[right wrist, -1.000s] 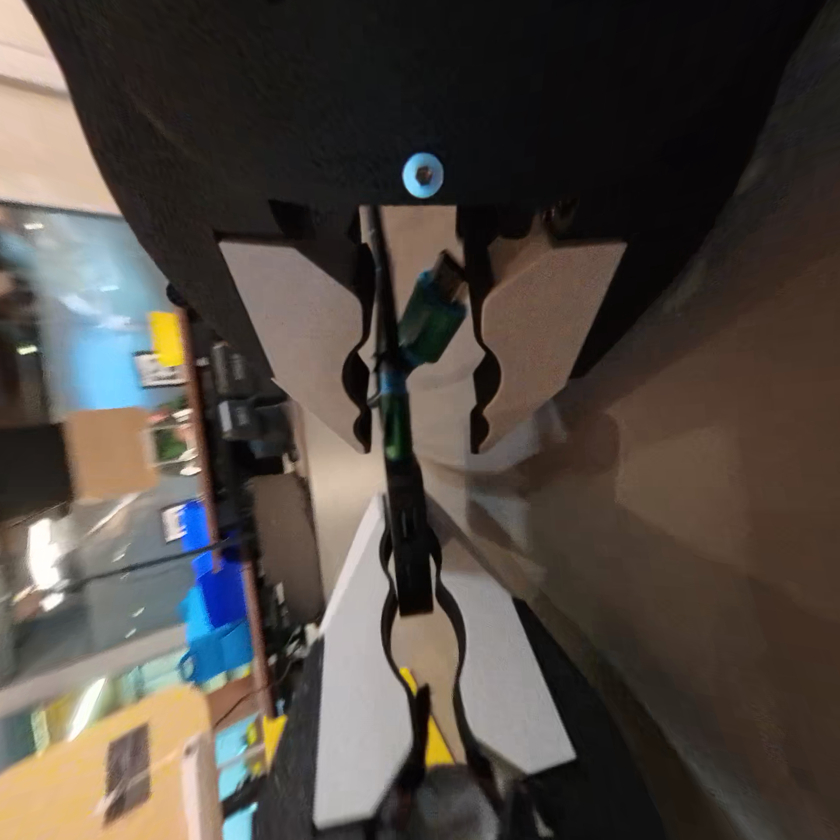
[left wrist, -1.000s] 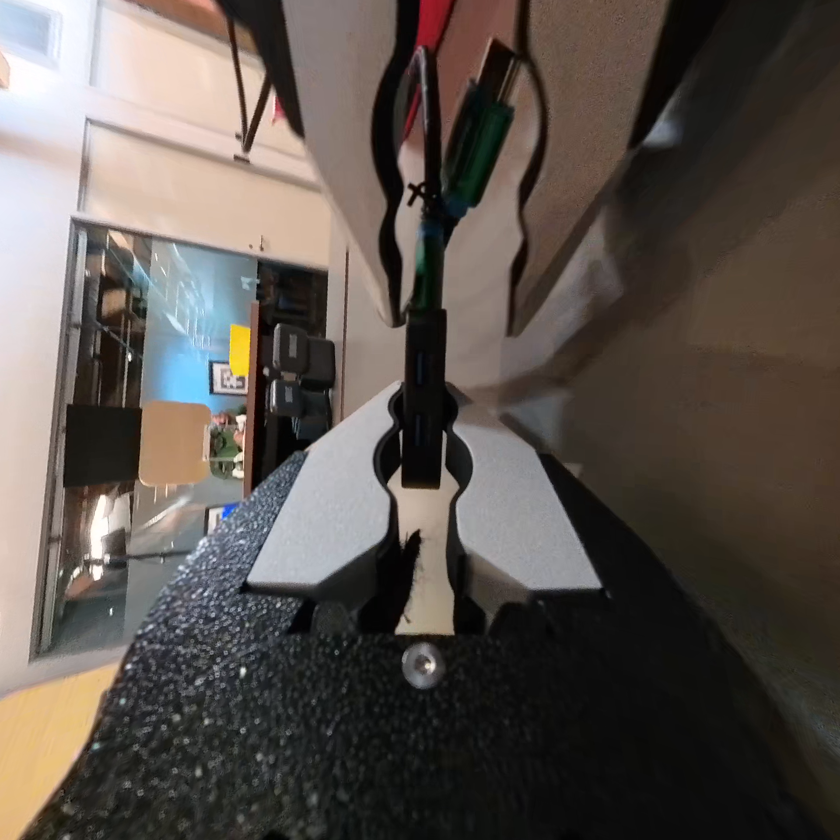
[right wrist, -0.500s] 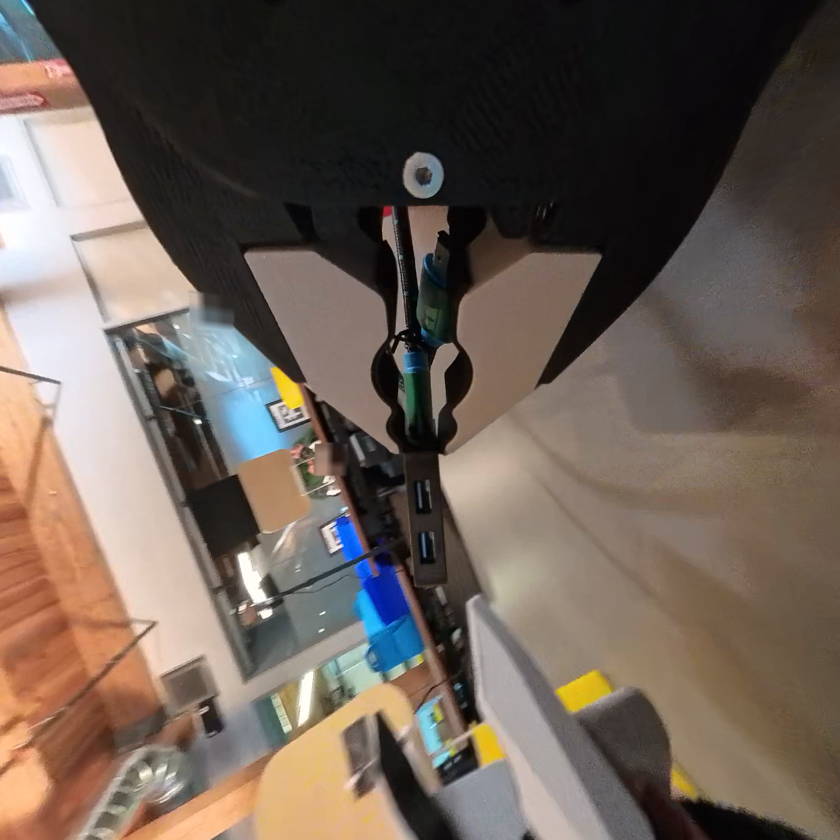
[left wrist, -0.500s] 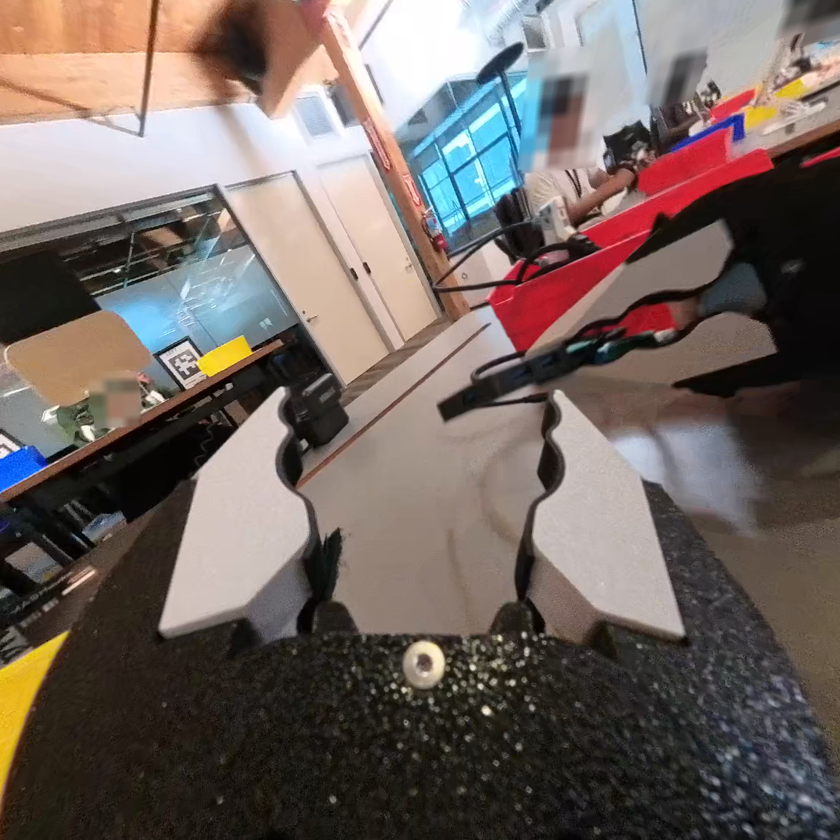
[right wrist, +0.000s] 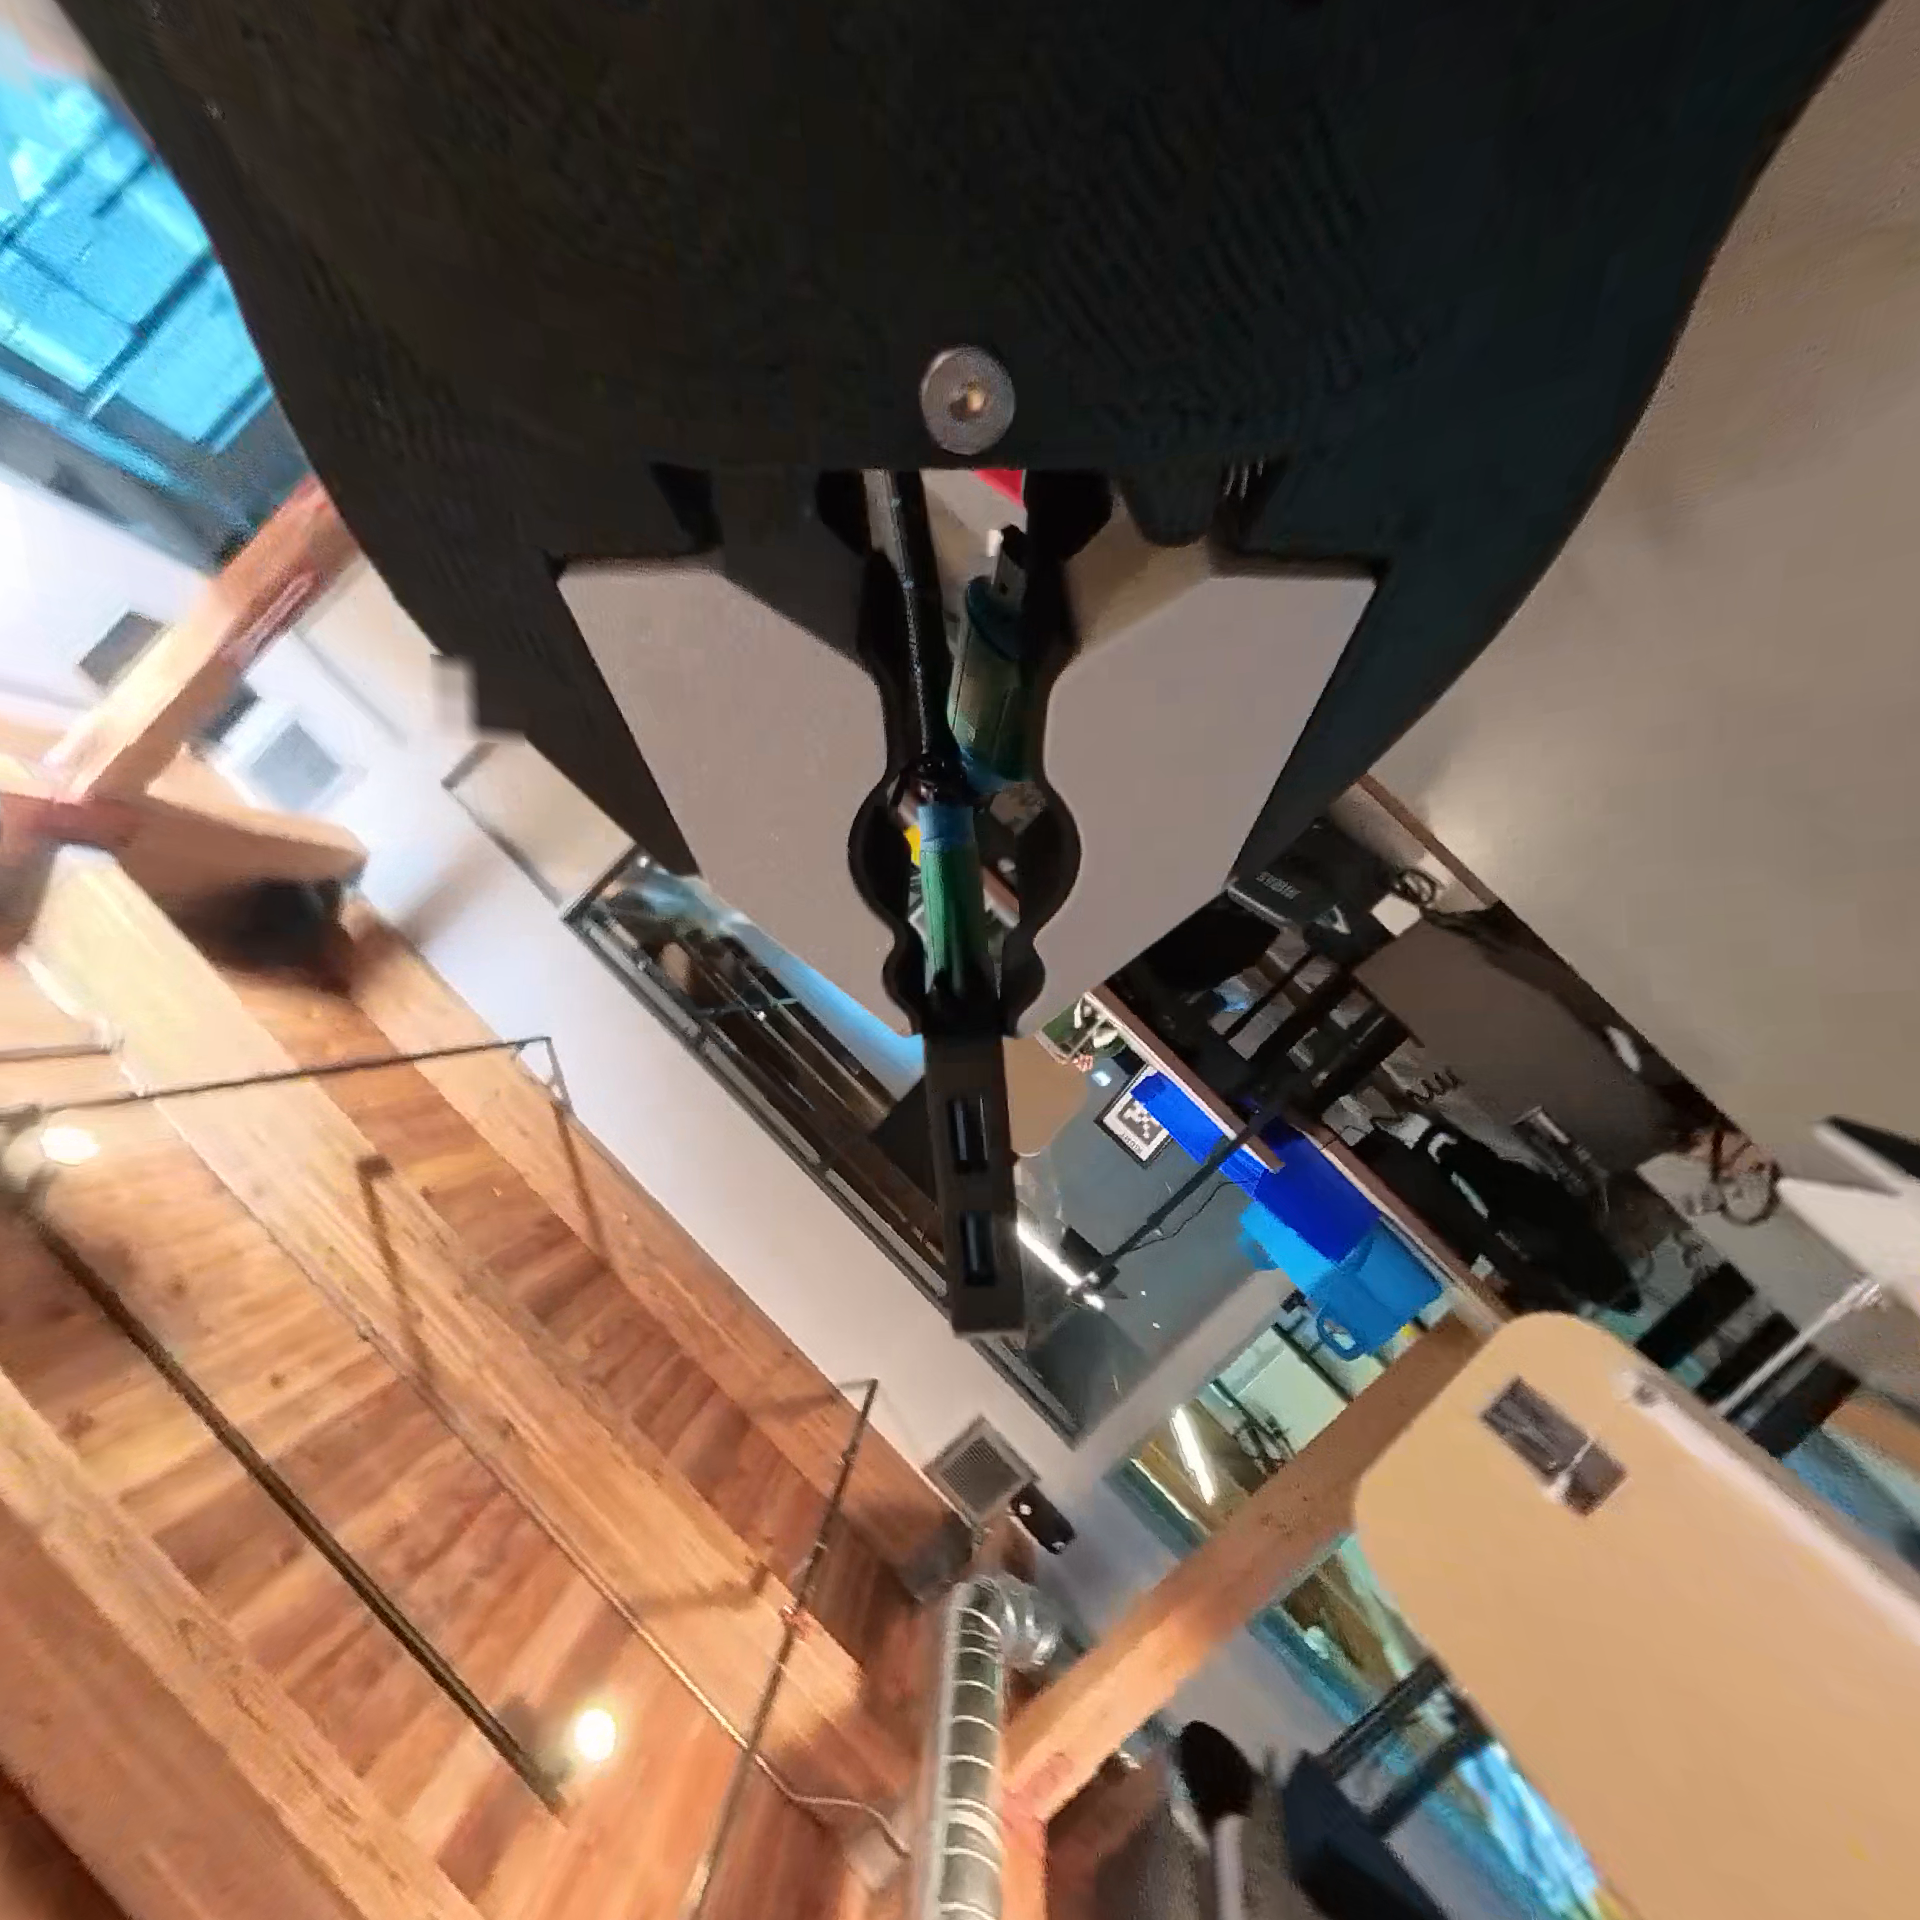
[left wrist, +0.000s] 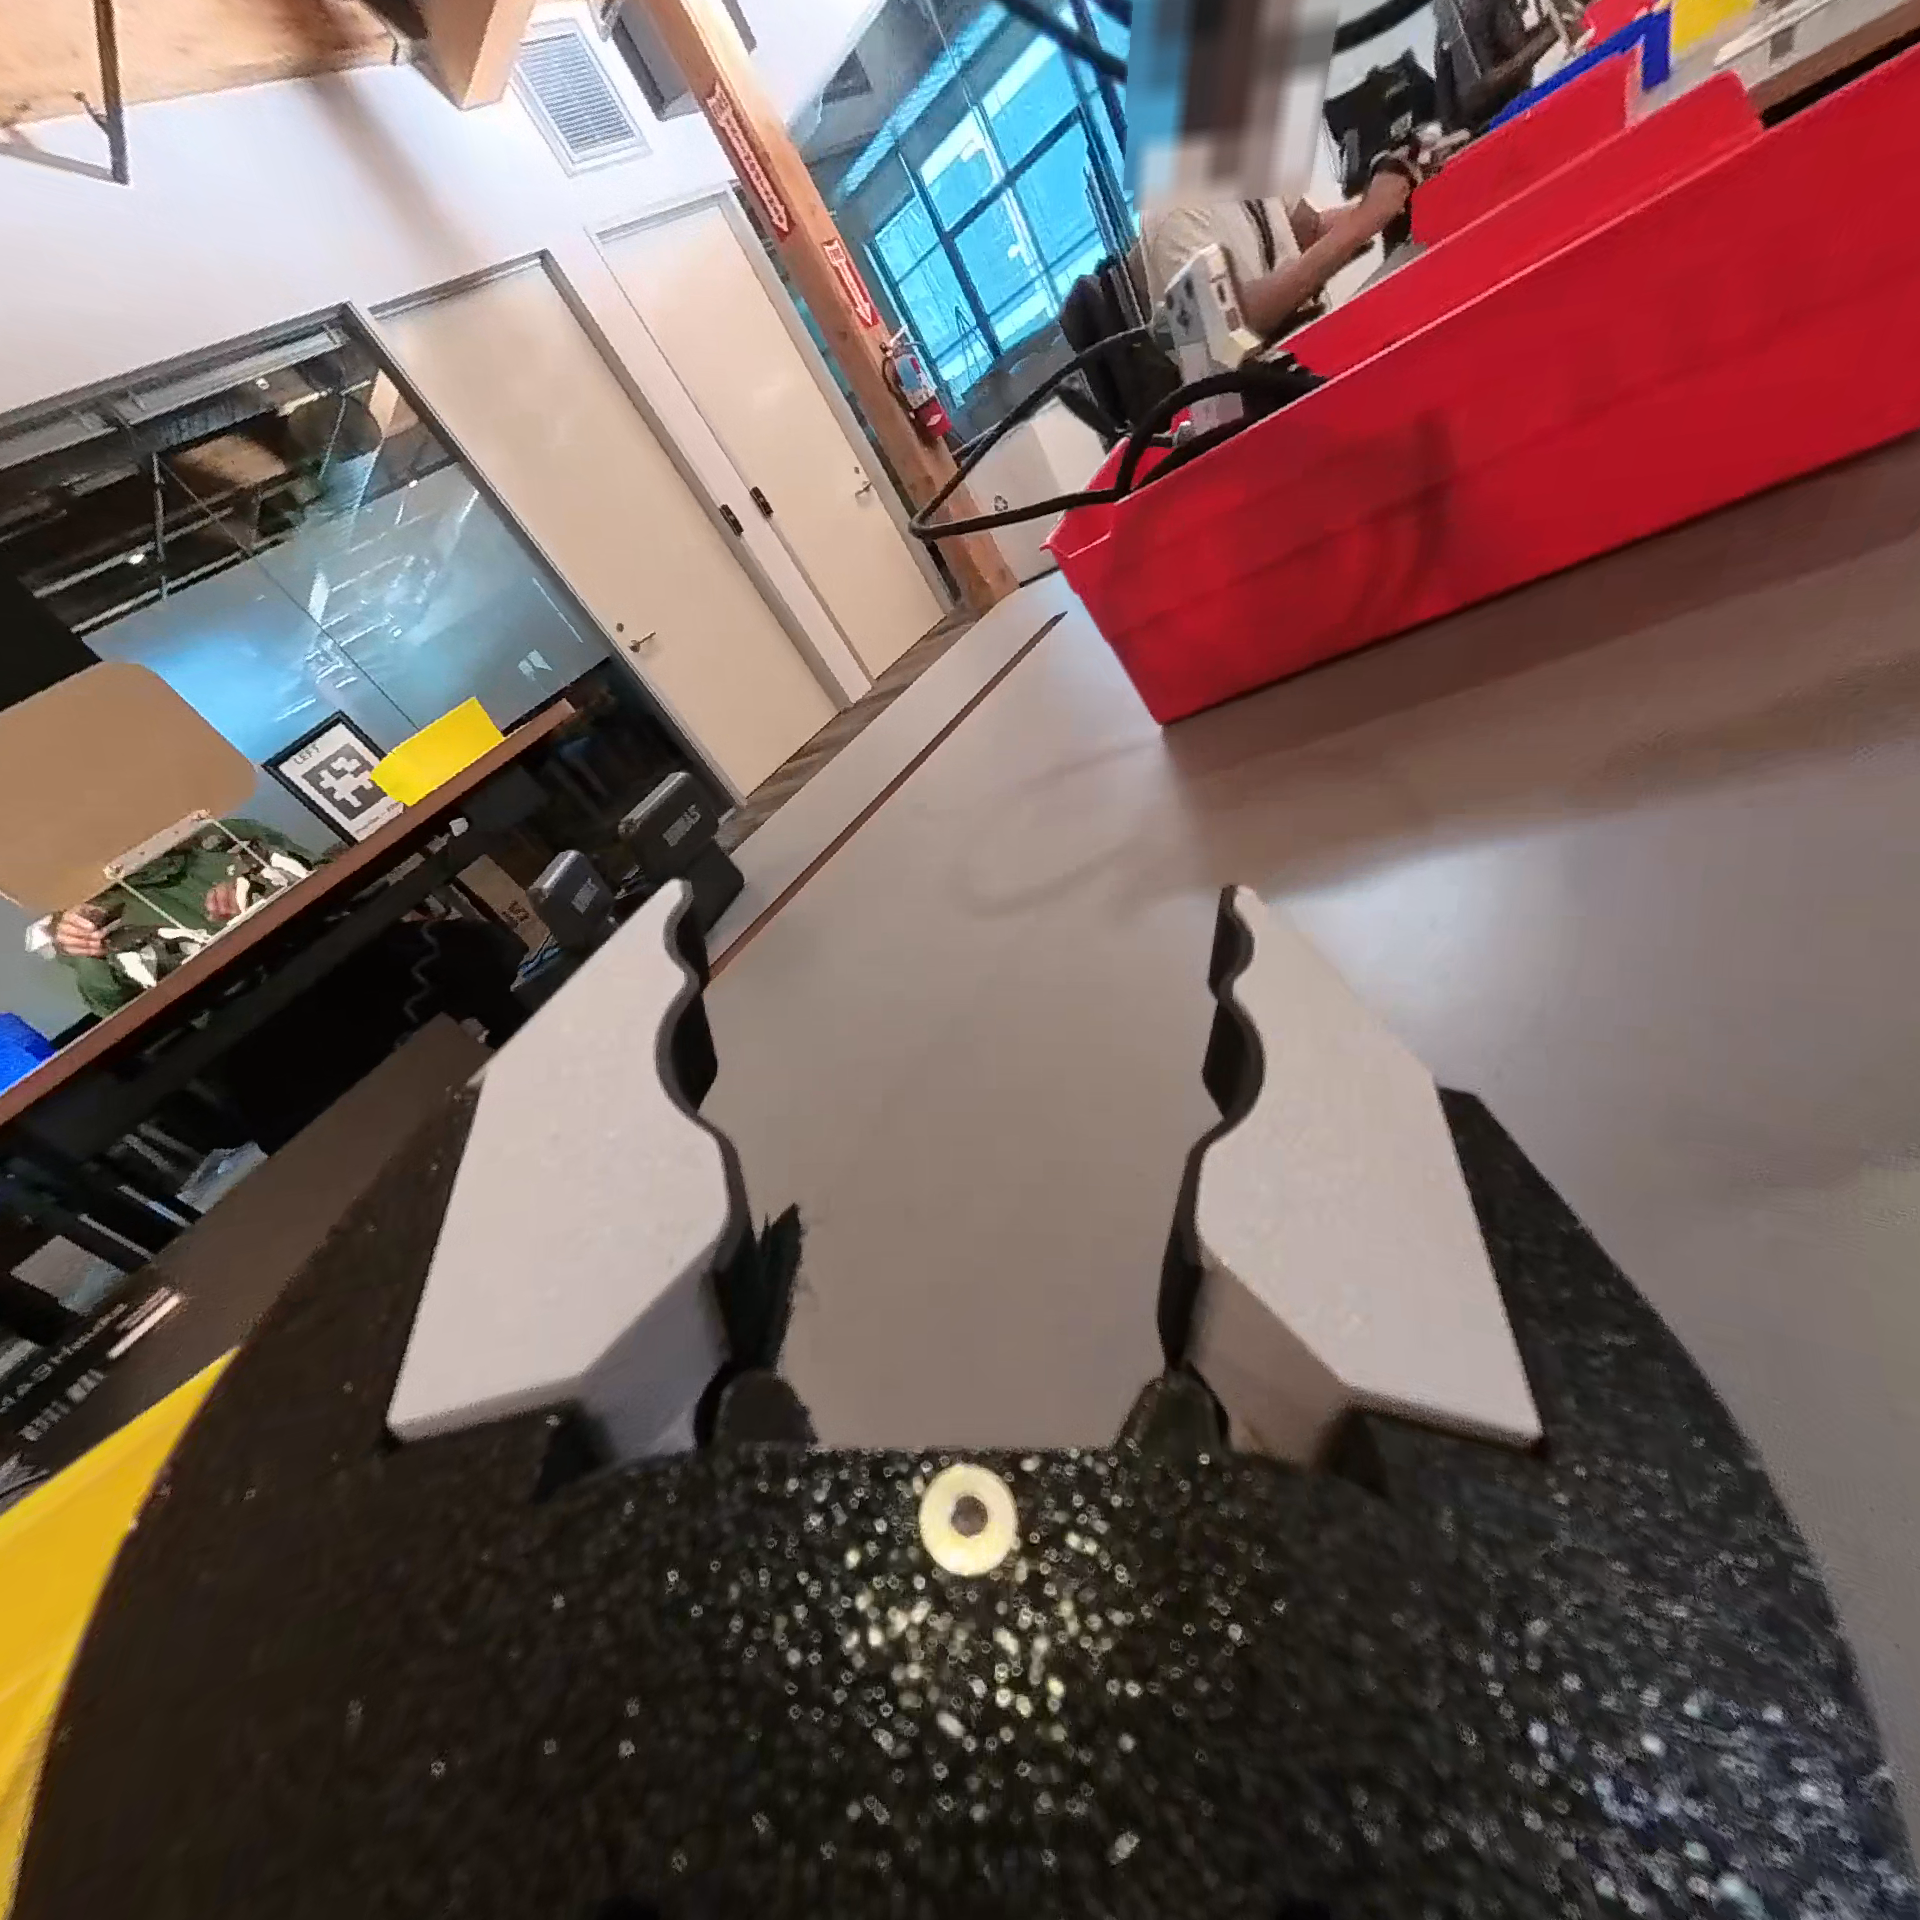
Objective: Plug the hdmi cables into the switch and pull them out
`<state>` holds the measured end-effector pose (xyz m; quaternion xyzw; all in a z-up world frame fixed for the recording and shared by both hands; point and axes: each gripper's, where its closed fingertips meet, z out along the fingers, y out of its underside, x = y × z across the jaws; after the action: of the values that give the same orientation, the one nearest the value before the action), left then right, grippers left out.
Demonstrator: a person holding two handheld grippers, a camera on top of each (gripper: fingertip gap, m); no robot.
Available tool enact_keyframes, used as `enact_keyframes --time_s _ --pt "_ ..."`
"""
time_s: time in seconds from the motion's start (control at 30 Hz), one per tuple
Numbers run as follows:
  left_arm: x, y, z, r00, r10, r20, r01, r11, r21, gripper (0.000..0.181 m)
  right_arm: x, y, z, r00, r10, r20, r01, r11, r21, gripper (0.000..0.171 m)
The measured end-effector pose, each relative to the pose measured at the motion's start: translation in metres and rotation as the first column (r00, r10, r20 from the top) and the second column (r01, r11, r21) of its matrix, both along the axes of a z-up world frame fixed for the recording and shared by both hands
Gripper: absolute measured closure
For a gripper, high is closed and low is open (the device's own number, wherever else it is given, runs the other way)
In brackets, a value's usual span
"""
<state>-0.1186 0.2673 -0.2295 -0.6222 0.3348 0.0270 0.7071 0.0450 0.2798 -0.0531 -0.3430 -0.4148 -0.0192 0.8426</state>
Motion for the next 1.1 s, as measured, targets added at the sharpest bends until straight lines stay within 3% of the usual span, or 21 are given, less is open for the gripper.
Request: enact_keyframes --time_s 0.23,0.4,0.5,0.63,0.77,0.97,1.1 --pt "0.006 -0.001 -0.004 0.998 -0.012 -0.06 0.012 1.0 0.011 0.091 0.083 0.081 0.009 0.96 -0.09 -0.264 -0.001 0.945 -0.326 0.159" --pt "0.007 -0.001 -0.005 0.998 -0.018 -0.065 0.019 1.0 0.01 0.093 0.131 0.152 -0.009 0.797 -0.16 -0.583 -0.27 0.769 -0.58 0.159" --pt "0.007 -0.001 -0.005 0.998 -0.018 -0.06 0.018 1.0 0.007 0.094 0.152 0.188 -0.031 0.721 -0.265 -0.64 -0.33 0.681 -0.654 0.159" --pt "0.008 -0.001 -0.006 0.998 -0.023 -0.064 0.023 1.0 0.002 0.095 0.16 0.215 -0.06 0.706 -0.372 -0.603 -0.323 0.588 -0.742 0.159" --pt "0.009 -0.004 -0.004 0.997 -0.026 -0.077 0.028 0.999 0.028 0.107 0.149 0.227 -0.101 0.823 -0.435 -0.364 -0.151 0.451 -0.88 0.159" --pt "0.014 -0.006 -0.005 0.991 -0.025 -0.134 0.034 0.998 0.059 0.11 0.149 0.23 -0.108 0.897 -0.418 -0.143 -0.007 0.31 -0.951 0.157" --pt "0.017 -0.007 -0.005 0.987 -0.025 -0.16 0.038 0.996 0.076 0.109 0.156 0.236 -0.114 0.908 -0.4 -0.126 -0.078 0.133 -0.988 0.156"
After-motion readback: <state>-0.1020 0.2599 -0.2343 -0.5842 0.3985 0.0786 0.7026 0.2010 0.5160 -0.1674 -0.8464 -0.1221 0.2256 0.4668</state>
